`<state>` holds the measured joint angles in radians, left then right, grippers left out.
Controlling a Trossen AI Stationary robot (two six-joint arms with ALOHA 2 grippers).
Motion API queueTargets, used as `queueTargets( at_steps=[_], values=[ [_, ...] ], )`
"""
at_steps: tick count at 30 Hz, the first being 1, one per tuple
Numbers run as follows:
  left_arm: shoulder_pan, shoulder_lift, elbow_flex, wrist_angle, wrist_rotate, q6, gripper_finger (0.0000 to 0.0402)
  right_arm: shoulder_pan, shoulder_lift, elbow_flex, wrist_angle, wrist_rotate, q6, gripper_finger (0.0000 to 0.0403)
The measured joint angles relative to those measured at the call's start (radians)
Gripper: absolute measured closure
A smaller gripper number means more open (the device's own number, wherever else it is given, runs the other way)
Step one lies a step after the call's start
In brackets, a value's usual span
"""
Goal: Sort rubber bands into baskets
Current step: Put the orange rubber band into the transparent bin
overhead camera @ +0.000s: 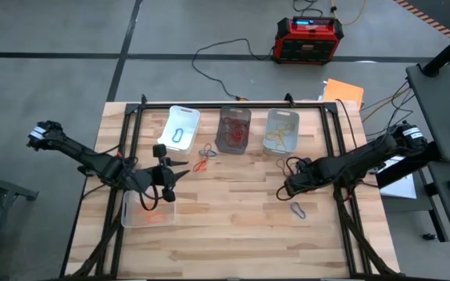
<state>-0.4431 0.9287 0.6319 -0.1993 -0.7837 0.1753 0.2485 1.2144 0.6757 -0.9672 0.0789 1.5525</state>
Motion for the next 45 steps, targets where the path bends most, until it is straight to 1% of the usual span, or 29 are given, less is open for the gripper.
queueTargets(
  at_steps=[6, 9, 15, 18, 21, 24, 25, 28, 30, 32, 34, 37, 45],
  values=[
    [0.000, 0.000, 0.000, 0.000, 0.000, 0.000, 0.0297, 0.000, 0.005, -0.071, 0.150, -0.008, -0.004, 0.0296],
    [0.000, 0.000, 0.000, 0.000, 0.000, 0.000, 0.0296, 0.000, 0.025, -0.090, 0.159, -0.008, -0.004, 0.0297],
    [0.000, 0.000, 0.000, 0.001, 0.000, -0.001, 0.0296, 0.000, 0.112, -0.086, 0.188, -0.025, -0.038, 0.0306],
    [0.000, 0.000, 0.000, 0.002, 0.001, -0.001, 0.0296, -0.001, 0.156, -0.089, 0.219, -0.061, -0.082, 0.0319],
    [0.000, 0.001, 0.000, 0.007, 0.003, -0.001, 0.0296, 0.000, 0.193, -0.061, 0.228, -0.074, -0.118, 0.0345],
    [0.000, 0.004, -0.001, 0.007, 0.037, -0.005, 0.0296, 0.000, 0.208, -0.032, 0.233, -0.084, -0.186, 0.0382],
    [0.000, 0.004, -0.001, 0.007, 0.060, -0.008, 0.0296, 0.000, 0.208, -0.021, 0.230, -0.083, -0.206, 0.0387],
    [0.000, 0.004, -0.001, 0.007, 0.140, -0.013, 0.0296, 0.000, 0.204, 0.019, 0.195, -0.064, -0.251, 0.0392],
    [0.000, 0.004, -0.001, 0.014, 0.196, -0.020, 0.0297, 0.000, 0.198, 0.046, 0.212, -0.047, -0.289, 0.0394],
    [0.000, 0.007, -0.001, 0.024, 0.230, -0.020, 0.0297, 0.000, 0.187, 0.082, 0.255, -0.034, -0.330, 0.0394],
    [0.000, 0.014, -0.001, 0.043, 0.242, -0.021, 0.0296, 0.000, 0.186, 0.096, 0.265, -0.021, -0.391, 0.0394],
    [0.001, 0.035, -0.002, 0.081, 0.244, -0.021, 0.0296, 0.000, 0.187, 0.119, 0.420, -0.005, -0.508, 0.0394],
    [0.009, 0.126, -0.005, 0.238, 0.249, -0.002, 0.0296, 0.000, 0.197, 0.122, 0.899, 0.000, -0.910, 0.0394]
  ],
)
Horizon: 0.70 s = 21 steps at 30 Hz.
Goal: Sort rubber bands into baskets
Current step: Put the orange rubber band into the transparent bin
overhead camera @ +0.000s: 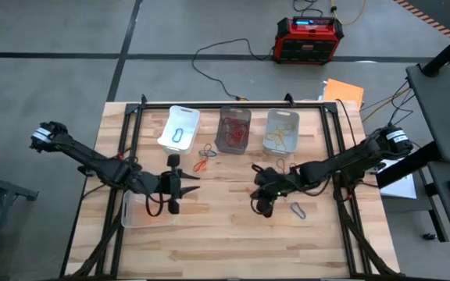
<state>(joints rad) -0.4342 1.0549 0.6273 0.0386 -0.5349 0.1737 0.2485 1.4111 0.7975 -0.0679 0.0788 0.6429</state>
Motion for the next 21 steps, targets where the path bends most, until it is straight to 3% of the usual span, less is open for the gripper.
queueTargets(
  at_steps=[11, 16, 21],
  values=[
    [0.081, 0.145, 0.000, 0.206, 0.142, 0.006, 0.0252, -0.041, 0.031, -0.001, 0.360, 0.003, -0.330, 0.0394],
    [0.132, 0.230, 0.000, 0.306, 0.172, 0.021, 0.0218, -0.066, 0.035, -0.001, 0.373, 0.002, -0.357, 0.0394],
    [0.185, 0.318, 0.000, 0.424, 0.275, 0.051, 0.0196, -0.073, 0.057, -0.001, 0.391, -0.008, -0.366, 0.0394]
  ],
)
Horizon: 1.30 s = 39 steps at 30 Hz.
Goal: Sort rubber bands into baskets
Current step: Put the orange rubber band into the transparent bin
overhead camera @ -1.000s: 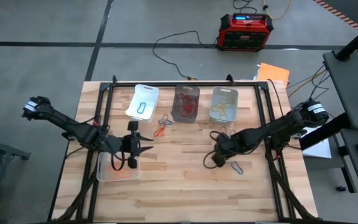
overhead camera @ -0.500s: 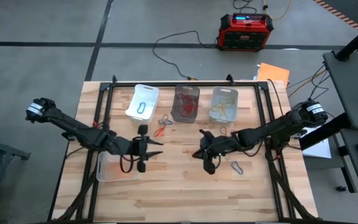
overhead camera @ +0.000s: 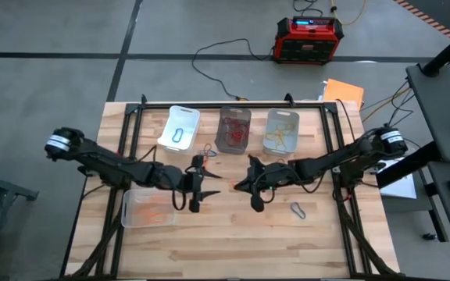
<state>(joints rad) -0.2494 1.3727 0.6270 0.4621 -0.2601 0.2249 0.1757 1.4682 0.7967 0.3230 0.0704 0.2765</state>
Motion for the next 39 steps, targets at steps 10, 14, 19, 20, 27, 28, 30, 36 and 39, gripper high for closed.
queueTargets(
  at_steps=[10, 14, 19, 20, 27, 28, 30, 36, 39],
  values=[
    [0.112, 0.145, 0.000, 0.140, 0.211, 0.004, 0.0191, 0.000, 0.043, 0.000, 0.010, -0.026, 0.011, 0.0394],
    [0.150, 0.229, 0.000, 0.217, 0.253, 0.002, 0.0191, 0.000, 0.042, 0.000, 0.011, -0.026, -0.003, 0.0394],
    [0.160, 0.310, 0.000, 0.322, 0.299, 0.002, 0.0196, 0.000, 0.041, 0.000, 0.009, -0.026, -0.006, 0.0394],
    [0.160, 0.317, 0.000, 0.334, 0.306, 0.002, 0.0200, 0.000, 0.041, 0.000, 0.007, -0.026, -0.006, 0.0394],
    [0.160, 0.317, 0.000, 0.330, 0.307, 0.002, 0.0273, 0.000, 0.040, 0.000, 0.003, -0.025, -0.015, 0.0394],
    [0.160, 0.316, 0.000, 0.330, 0.307, 0.002, 0.0292, 0.000, 0.040, 0.000, 0.002, -0.023, -0.016, 0.0394],
    [0.160, 0.316, 0.000, 0.328, 0.307, 0.002, 0.0337, 0.000, 0.040, 0.000, 0.001, -0.019, -0.016, 0.0394],
    [0.160, 0.316, -0.001, 0.298, 0.307, -0.001, 0.0390, 0.000, 0.034, 0.000, -0.003, -0.009, -0.014, 0.0394],
    [0.160, 0.315, -0.001, 0.294, 0.306, -0.008, 0.0399, 0.000, 0.026, 0.000, -0.005, 0.016, 0.002, 0.0388]
  ],
)
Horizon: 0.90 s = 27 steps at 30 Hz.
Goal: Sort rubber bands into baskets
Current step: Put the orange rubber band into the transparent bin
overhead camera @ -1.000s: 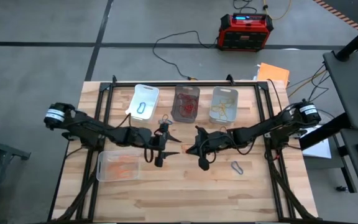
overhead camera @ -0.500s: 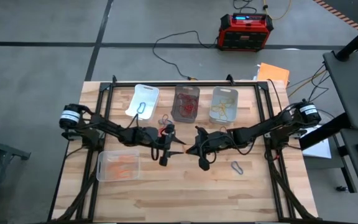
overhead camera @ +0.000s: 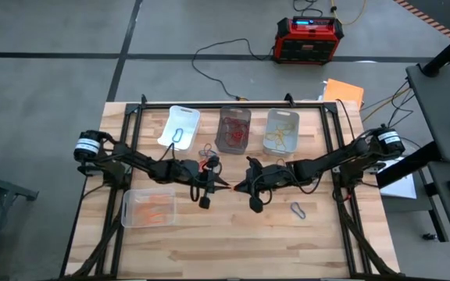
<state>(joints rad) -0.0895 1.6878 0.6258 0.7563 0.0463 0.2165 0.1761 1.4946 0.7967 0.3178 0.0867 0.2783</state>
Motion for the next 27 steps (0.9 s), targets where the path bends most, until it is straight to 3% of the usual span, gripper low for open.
queueTargets(
  at_steps=[8, 11, 18, 23, 27],
  values=[
    [0.000, -0.025, 0.000, -0.029, -0.003, -0.008, 0.0401, 0.000, -0.014, 0.000, -0.036, 0.068, 0.052, 0.0315],
    [0.000, -0.072, 0.000, -0.109, -0.004, -0.007, 0.0401, 0.000, -0.014, 0.000, -0.035, 0.073, 0.054, 0.0287],
    [-0.027, -0.378, 0.029, -0.721, -0.006, -0.106, 0.0401, 0.000, -0.015, 0.000, -0.038, 0.086, 0.063, 0.0250],
    [-0.126, -0.584, 0.133, -1.085, -0.001, -0.241, 0.0402, -0.004, -0.015, 0.000, -0.038, 0.142, 0.044, 0.0241],
    [-0.228, -0.677, 0.233, -1.314, -0.006, -0.307, 0.0402, -0.016, -0.013, 0.000, -0.043, 0.151, 0.035, 0.0242]
  ],
)
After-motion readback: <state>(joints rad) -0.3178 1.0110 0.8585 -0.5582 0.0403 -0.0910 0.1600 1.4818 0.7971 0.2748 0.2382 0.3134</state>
